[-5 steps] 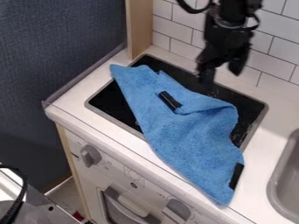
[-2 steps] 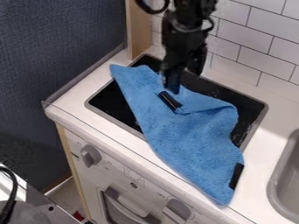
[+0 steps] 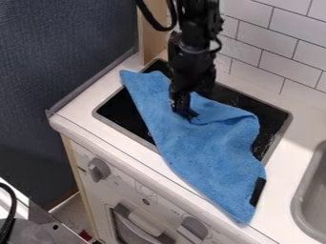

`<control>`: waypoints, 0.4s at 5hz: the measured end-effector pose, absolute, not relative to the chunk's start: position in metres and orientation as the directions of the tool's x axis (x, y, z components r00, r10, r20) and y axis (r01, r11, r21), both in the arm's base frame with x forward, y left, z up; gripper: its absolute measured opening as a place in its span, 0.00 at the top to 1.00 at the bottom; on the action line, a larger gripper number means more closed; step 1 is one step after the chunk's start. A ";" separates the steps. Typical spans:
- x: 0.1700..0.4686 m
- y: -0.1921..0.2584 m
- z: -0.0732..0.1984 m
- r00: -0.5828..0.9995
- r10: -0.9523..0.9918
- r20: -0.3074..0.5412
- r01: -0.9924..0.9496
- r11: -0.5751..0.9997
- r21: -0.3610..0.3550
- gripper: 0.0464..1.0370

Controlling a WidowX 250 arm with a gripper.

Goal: Moved the cloth on the stove to the right

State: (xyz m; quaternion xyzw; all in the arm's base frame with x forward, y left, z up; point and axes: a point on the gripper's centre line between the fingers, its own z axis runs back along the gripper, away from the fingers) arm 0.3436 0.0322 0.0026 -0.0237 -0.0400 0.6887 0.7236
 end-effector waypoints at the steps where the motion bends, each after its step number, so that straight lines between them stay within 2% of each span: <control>1: 0.347 0.037 -0.003 0.048 0.999 0.017 -0.995 0.050 -0.089 0.04; 2: 0.354 0.039 -0.008 0.041 0.999 0.016 -0.997 0.042 -0.064 0.07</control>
